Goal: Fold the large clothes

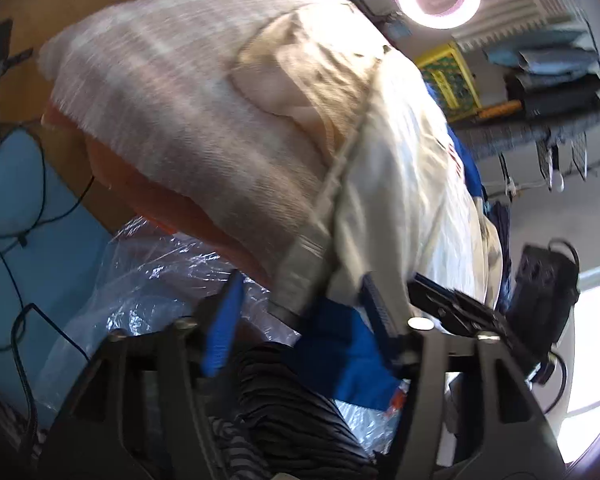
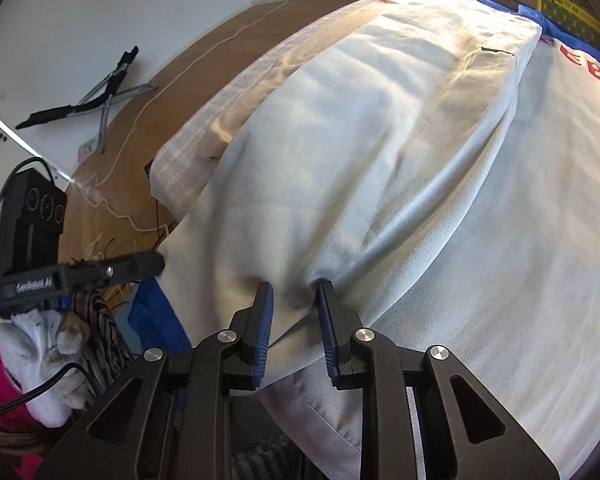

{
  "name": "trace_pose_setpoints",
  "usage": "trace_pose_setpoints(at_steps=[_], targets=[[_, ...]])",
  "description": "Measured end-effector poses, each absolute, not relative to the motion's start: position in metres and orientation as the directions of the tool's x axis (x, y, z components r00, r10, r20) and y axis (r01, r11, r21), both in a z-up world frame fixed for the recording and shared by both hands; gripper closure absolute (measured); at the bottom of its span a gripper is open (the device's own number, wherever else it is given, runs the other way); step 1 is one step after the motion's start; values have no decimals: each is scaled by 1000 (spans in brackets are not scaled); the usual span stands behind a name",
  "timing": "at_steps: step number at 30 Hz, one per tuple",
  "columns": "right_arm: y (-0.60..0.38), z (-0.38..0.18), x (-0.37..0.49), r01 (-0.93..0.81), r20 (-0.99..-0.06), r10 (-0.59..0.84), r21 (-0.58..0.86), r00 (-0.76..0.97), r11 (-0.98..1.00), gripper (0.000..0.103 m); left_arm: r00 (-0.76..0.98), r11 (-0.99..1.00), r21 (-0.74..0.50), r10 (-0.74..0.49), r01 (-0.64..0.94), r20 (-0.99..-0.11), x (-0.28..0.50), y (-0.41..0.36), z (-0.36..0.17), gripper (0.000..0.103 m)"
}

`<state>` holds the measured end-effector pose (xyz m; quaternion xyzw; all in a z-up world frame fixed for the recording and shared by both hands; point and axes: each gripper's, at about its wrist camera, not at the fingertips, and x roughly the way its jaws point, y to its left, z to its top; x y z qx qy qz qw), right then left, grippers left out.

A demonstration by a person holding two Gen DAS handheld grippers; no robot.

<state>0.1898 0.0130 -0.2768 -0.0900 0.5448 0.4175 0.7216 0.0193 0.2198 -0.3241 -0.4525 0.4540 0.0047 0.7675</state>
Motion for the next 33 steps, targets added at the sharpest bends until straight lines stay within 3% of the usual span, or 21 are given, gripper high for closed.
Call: trace_pose_setpoints(at_steps=[5, 7, 9, 11, 20, 22, 24, 25, 33], targets=[[11, -278, 191, -685, -856, 515, 347, 49, 641, 81, 593, 520, -748, -470, -412, -653, 23, 221, -337, 35], [9, -279, 192, -673, -851, 524, 365, 40, 644, 81, 602, 526, -763, -488, -376, -632, 21, 215, -329, 61], [9, -281, 194, -659, -846, 531, 381, 33, 648, 81, 579, 583, -724, -465, -369, -670, 24, 205, -319, 80], [8, -281, 195, -652, -844, 535, 390, 29, 650, 81, 583, 628, -698, -441, -343, -683, 26, 198, -307, 90], [-15, -255, 215, -597, -797, 603, 475, 19, 647, 80, 652, 772, -627, -423, -104, -629, 28, 158, -231, 92], [-22, -236, 227, -590, -781, 621, 470, 68, 656, 70, 647, 787, -613, -433, -68, -627, 30, 151, -223, 92], [-21, -217, 240, -603, -771, 626, 446, 116, 662, 49, 643, 792, -609, -443, -45, -624, 34, 144, -218, 93], [-16, -206, 247, -619, -770, 623, 424, 138, 661, 46, 642, 795, -606, -447, -35, -623, 34, 141, -217, 93], [65, -187, 294, -695, -834, 532, 294, 149, 656, 41, 629, 789, -613, -498, 43, -597, 47, 122, -206, 93]])
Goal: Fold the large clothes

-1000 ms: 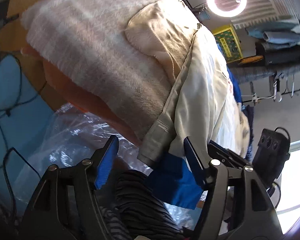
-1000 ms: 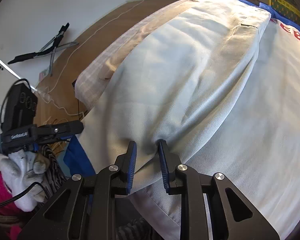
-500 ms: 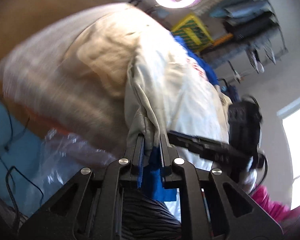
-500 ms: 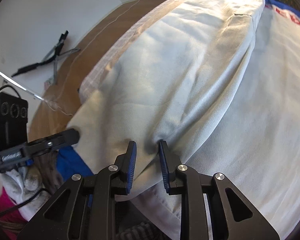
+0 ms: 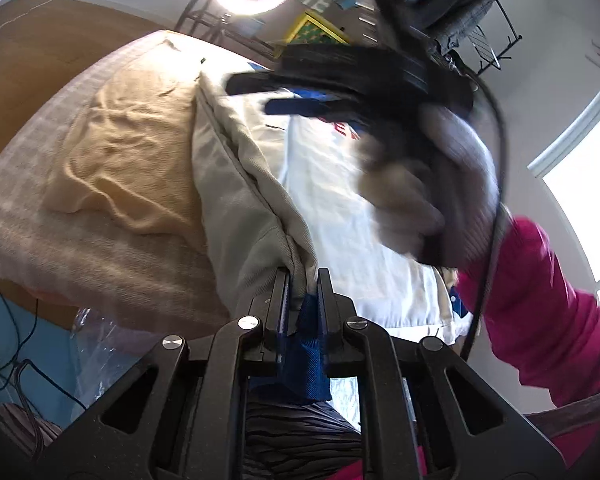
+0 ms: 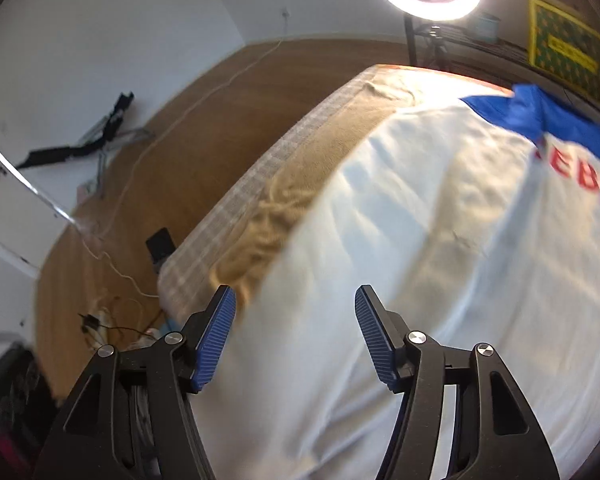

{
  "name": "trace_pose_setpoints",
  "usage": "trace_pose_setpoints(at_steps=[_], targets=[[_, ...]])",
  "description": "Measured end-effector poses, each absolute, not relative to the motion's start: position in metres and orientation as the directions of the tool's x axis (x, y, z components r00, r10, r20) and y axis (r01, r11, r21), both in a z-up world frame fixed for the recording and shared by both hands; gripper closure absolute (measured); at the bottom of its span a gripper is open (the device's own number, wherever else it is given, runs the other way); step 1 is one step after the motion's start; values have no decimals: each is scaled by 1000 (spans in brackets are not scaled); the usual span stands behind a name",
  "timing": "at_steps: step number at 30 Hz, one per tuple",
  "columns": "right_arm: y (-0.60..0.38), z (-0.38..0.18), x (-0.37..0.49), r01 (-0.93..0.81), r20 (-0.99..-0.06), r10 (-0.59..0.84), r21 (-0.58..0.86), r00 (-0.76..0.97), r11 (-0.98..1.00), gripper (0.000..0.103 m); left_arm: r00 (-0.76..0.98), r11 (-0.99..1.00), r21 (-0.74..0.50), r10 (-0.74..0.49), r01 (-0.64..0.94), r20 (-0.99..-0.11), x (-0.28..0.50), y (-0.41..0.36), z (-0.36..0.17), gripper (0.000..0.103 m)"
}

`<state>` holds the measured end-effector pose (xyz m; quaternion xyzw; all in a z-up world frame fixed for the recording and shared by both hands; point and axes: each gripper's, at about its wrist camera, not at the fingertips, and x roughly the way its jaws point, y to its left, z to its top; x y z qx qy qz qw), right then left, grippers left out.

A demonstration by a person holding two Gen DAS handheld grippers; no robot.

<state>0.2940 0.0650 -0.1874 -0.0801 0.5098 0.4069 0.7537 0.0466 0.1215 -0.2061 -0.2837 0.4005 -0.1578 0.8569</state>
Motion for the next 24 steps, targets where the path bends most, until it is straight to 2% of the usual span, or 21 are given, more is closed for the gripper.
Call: trace_pose_setpoints(at_steps=[9, 11, 12, 13, 15, 19, 24], targets=[[106, -237, 310, -679, -937, 287, 80, 198, 730, 41, 600, 807, -581, -516, 103, -611, 57, 102, -199, 94], [102, -245, 313, -670, -939, 279, 76, 202, 739, 52, 595, 818, -563, -511, 116, -620, 57, 97, -197, 94], [101, -249, 313, -667, -941, 276, 79, 195, 741, 71, 593, 825, -552, -505, 120, -627, 58, 95, -197, 94], [99, -251, 314, -662, -940, 279, 82, 196, 745, 85, 590, 826, -550, -505, 122, -629, 59, 94, -197, 94], [86, -248, 316, -642, -932, 307, 118, 191, 758, 96, 584, 825, -551, -512, 129, -630, 60, 91, -197, 94], [41, -232, 326, -561, -865, 471, 306, 175, 769, 100, 567, 840, -513, -515, 180, -644, 59, 73, -189, 94], [-43, -221, 323, -430, -716, 659, 532, 232, 729, 100, 529, 847, -458, -527, 269, -665, 57, 41, -182, 94]])
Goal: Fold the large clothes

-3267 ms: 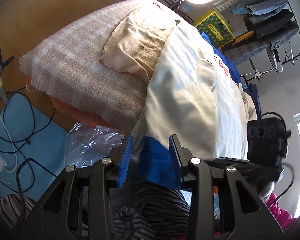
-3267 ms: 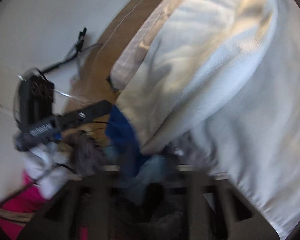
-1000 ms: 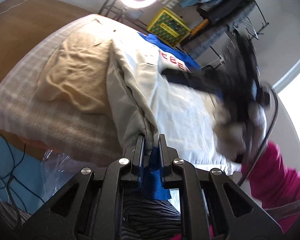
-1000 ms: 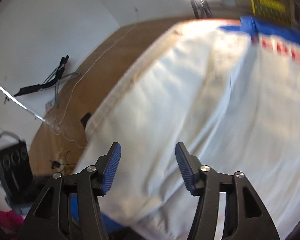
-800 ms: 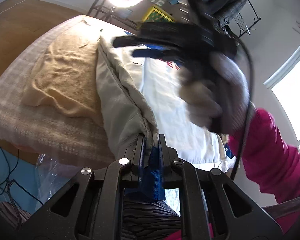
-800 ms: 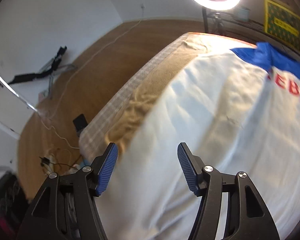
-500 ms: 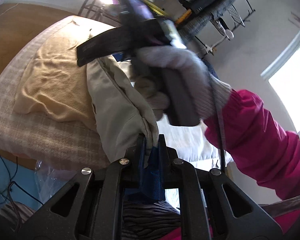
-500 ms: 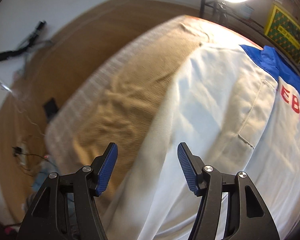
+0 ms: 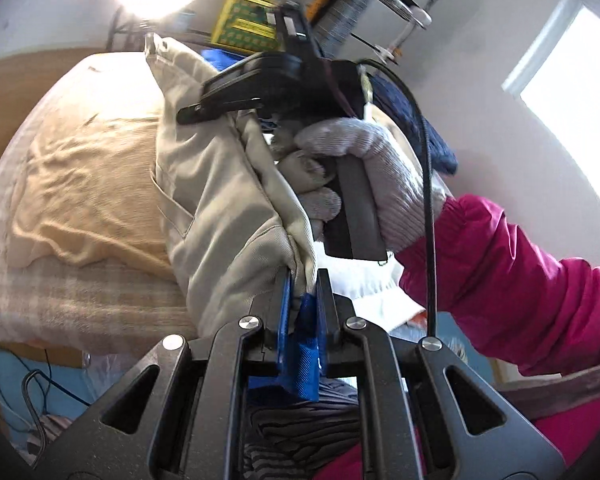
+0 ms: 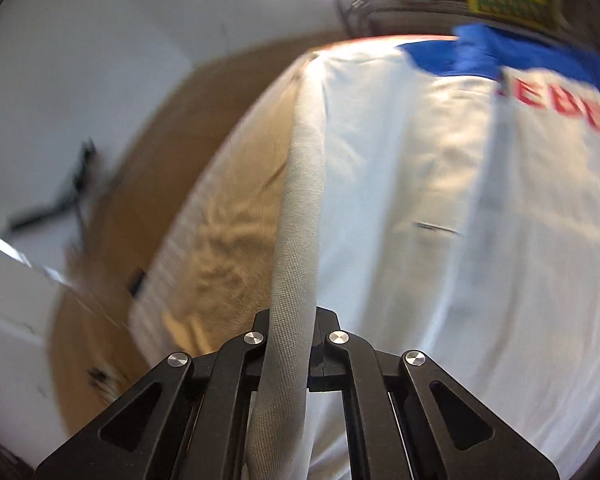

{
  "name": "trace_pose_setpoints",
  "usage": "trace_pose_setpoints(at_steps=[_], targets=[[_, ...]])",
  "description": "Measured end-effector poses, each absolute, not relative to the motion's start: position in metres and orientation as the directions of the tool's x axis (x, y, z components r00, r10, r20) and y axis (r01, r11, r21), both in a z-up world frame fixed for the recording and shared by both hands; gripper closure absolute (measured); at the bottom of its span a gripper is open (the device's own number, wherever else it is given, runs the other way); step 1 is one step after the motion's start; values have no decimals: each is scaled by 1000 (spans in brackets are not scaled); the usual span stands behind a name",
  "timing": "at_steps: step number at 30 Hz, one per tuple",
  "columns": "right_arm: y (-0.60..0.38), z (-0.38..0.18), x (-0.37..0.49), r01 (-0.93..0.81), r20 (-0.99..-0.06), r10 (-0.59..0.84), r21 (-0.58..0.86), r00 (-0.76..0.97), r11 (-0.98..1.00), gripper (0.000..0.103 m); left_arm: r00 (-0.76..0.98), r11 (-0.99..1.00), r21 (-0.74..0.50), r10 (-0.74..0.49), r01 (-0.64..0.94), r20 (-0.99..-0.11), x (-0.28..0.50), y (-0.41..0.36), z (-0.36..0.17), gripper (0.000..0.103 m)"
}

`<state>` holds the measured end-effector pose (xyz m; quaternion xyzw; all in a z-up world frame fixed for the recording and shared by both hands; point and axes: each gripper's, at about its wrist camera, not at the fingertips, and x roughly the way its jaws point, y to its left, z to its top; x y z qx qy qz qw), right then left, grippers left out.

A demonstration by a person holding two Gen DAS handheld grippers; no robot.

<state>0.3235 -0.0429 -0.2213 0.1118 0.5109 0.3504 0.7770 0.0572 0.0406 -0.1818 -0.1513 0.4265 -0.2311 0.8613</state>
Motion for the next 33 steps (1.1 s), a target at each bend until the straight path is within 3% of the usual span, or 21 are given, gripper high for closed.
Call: trace_pose_setpoints(at_steps=[4, 7, 10, 17, 21, 26, 30, 33], targets=[[-127, -243, 316, -227, -574, 760, 731, 305, 644, 100, 490, 846, -413, -532, 337, -691, 57, 12, -181, 94], [-171, -270, 306, -109, -541, 771, 791, 335, 602, 100, 465, 842, -405, -535, 356, -705, 58, 0, -186, 94], [-182, -287, 306, -61, -611, 725, 750, 319, 659, 100, 435, 829, -423, -554, 367, -709, 58, -6, -190, 94], [-177, -280, 316, -133, -719, 627, 620, 298, 774, 100, 448, 832, -423, -552, 360, -703, 49, 13, -182, 94], [-173, -276, 308, -162, -746, 618, 597, 249, 786, 94, 480, 849, -427, -528, 312, -700, 38, 41, -173, 94], [-168, -257, 275, -253, -825, 464, 398, 323, 882, 85, 517, 871, -429, -489, 241, -702, 36, 77, -181, 94], [-174, -236, 237, -254, -799, 399, 314, 451, 915, 85, 538, 873, -441, -479, 210, -693, 43, 89, -192, 94], [-179, -231, 214, -310, -739, 499, 394, 453, 865, 85, 528, 855, -470, -510, 221, -679, 56, 86, -203, 94]])
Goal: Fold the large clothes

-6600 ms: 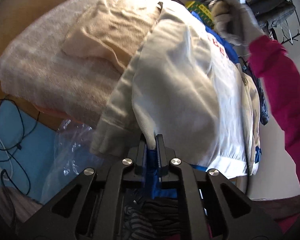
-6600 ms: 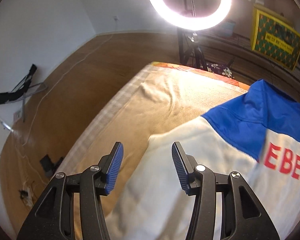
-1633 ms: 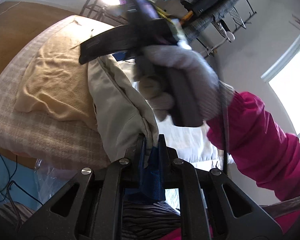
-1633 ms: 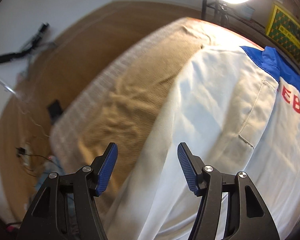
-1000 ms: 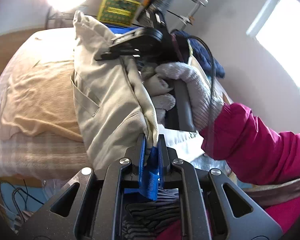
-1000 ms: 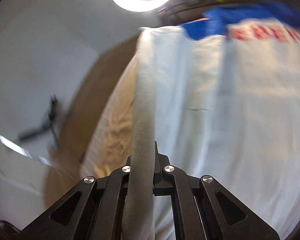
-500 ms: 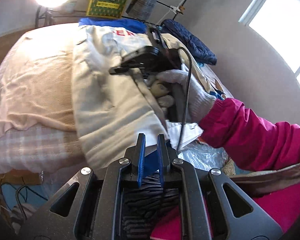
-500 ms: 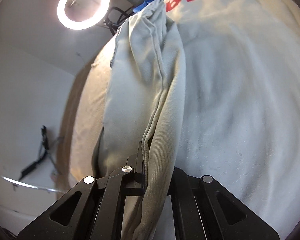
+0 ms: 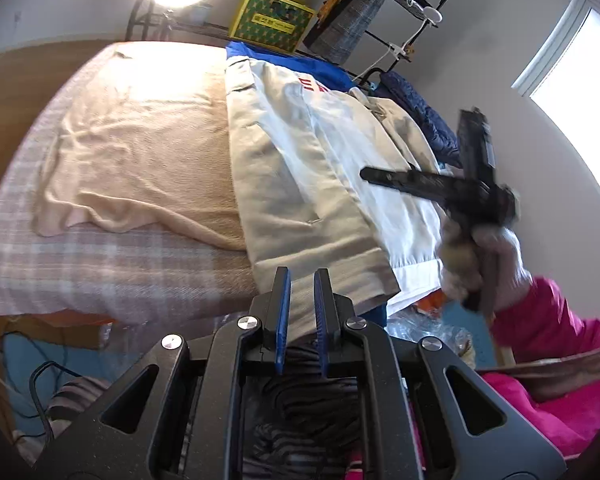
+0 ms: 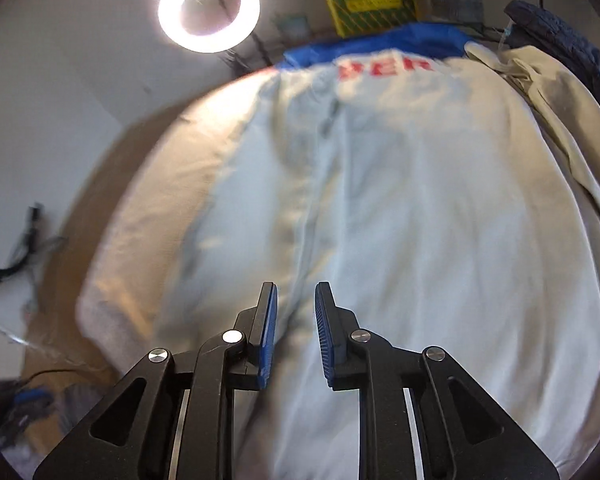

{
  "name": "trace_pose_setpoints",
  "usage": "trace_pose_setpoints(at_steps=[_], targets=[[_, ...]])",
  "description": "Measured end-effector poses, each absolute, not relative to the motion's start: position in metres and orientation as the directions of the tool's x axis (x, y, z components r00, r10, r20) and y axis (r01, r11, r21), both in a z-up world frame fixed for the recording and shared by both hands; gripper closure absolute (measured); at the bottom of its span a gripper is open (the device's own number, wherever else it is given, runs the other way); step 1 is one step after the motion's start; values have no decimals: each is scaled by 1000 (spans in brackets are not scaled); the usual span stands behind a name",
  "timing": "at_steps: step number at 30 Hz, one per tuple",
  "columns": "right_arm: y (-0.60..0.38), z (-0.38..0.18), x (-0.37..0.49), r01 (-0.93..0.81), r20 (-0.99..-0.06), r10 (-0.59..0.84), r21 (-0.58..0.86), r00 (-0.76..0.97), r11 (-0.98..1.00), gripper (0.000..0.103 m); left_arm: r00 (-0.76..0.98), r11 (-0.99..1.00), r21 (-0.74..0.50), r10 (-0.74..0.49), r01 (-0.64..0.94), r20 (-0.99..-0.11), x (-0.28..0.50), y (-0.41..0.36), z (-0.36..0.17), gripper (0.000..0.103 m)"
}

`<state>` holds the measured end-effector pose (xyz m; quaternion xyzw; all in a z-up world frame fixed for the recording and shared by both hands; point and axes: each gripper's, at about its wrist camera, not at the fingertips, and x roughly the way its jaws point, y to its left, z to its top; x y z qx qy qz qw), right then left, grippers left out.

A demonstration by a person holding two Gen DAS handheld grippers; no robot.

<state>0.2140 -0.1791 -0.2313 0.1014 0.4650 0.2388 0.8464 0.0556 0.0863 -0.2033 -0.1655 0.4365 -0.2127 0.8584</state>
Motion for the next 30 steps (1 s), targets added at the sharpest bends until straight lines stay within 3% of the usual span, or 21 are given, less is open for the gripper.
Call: trace_pose_setpoints(at_steps=[3, 8, 11, 17, 20, 21, 25, 30], targets=[[-170, -241, 195, -357, -744, 538, 415, 396, 837, 85, 492, 836, -489, -544, 249, -679, 69, 68, -219, 94], [-161, -271, 179, -355, -808, 478, 360, 344, 863, 85, 388, 815, -510, -580, 276, -717, 92, 28, -255, 94], [-168, -274, 181, -324, -791, 506, 406, 343, 854, 86, 336, 843, -449, -532, 296, -777, 96, 7, -282, 94], [-195, -251, 159, -314, -763, 487, 380, 426, 870, 85, 348, 851, -423, -516, 310, -783, 95, 14, -258, 94], [-230, -233, 140, -265, -705, 473, 392, 529, 881, 69, 405, 858, -415, -510, 304, -759, 92, 20, -237, 93], [-241, -229, 135, -250, -688, 462, 391, 560, 886, 62, 435, 862, -411, -505, 298, -745, 90, 21, -229, 90], [-290, -220, 119, -187, -673, 404, 373, 620, 909, 61, 520, 849, -447, -527, 282, -673, 81, 19, -203, 65], [-362, -217, 106, -91, -668, 337, 375, 663, 923, 57, 573, 862, -439, -500, 255, -649, 71, 4, -175, 51]])
